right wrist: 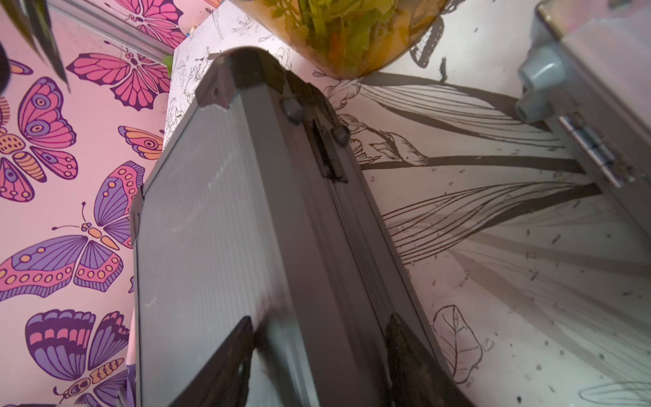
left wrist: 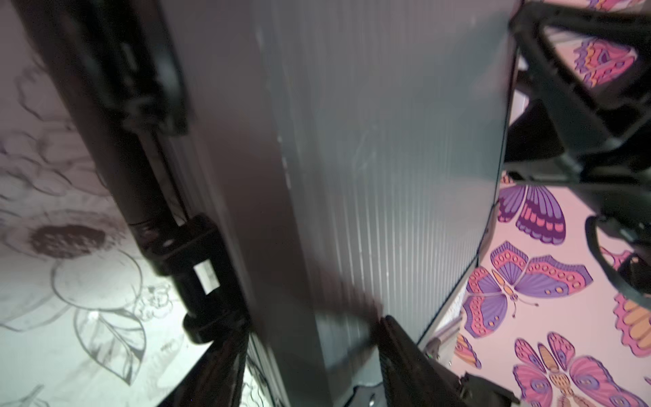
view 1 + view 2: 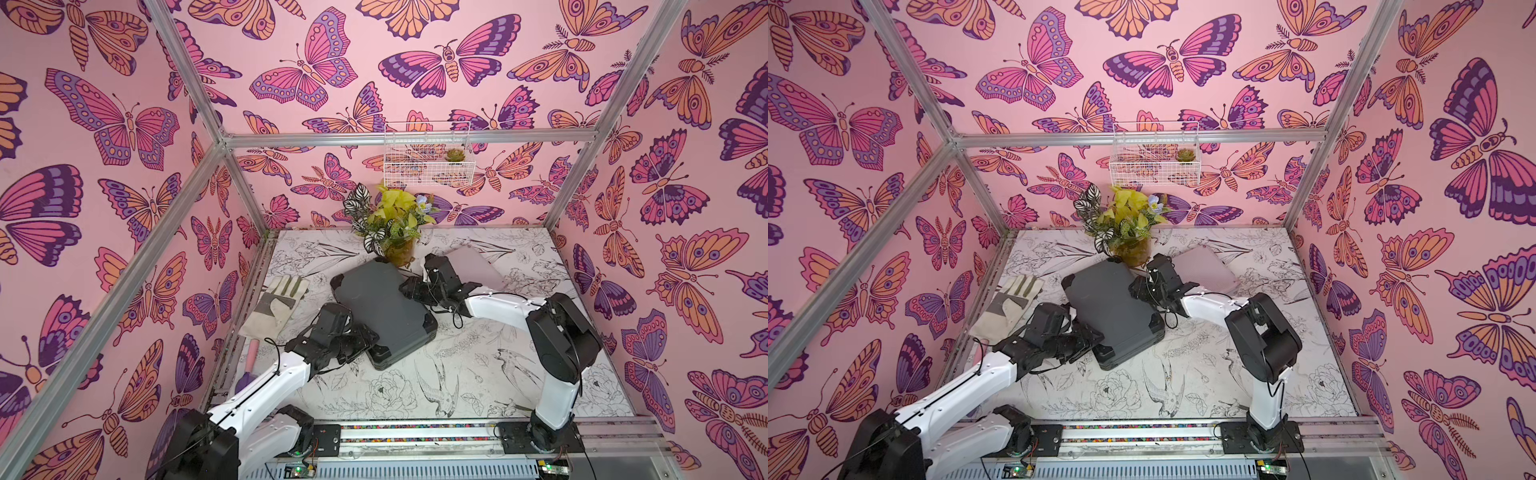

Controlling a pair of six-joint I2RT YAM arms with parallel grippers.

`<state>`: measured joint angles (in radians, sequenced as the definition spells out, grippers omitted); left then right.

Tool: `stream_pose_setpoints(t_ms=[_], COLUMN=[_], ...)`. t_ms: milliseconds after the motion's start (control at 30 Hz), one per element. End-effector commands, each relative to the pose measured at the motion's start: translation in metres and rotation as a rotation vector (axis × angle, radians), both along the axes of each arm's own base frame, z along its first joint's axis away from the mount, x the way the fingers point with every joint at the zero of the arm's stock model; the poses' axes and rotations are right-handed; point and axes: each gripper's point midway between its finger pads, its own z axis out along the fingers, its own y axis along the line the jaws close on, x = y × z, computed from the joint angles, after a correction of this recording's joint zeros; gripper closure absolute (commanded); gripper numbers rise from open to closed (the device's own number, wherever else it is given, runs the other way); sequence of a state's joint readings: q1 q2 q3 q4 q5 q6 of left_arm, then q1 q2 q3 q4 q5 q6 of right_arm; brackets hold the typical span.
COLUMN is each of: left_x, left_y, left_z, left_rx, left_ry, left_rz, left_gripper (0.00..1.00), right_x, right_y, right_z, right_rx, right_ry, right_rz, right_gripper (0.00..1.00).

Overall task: Open the poker set cases
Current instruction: Adjust the poker set case at the center of the board.

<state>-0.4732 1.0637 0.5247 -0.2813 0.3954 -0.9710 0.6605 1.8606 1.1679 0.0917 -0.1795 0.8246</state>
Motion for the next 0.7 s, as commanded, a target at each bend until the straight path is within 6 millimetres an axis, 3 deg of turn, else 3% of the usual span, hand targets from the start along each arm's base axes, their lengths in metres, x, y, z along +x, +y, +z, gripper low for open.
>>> stream_pose_setpoints(t_ms=[0,133,333,467,667], left_x=[-0.094,-0.082,-0.066,-0.058,-0.034], left_y=[-0.03,-0.022,0.02,0.039,0.051], left_z=[-0.024,-0.014,0.015,0.032,0.056], left_rx=[-0.136,-0.074,0.138,0.188,0.226], left_ry=[0.336,0.247,0.073,-0.005,-0.112], left_rz=[-0.285,-0.253,-0.15,-0.083,-0.049], left_gripper=[0.4,0.32,0.14,0.13,0.14], right_x=[-0.127,-0.119,-0.103,-0.099,-0.104], right_y=[0.08,0.072,0.048,0.028,0.003], right_z=[-0.009,0.002,0.036,0.05,0.057], right_rx=[0.145,0.102,0.0,-0.102,-0.174], right_ry=[0.273,0.228,0.102,0.034,-0.009], right_rz=[0.419,0.406,0.364,0.337,0.298], right_gripper=[0.38,0.32,0.22,0.19,0.19])
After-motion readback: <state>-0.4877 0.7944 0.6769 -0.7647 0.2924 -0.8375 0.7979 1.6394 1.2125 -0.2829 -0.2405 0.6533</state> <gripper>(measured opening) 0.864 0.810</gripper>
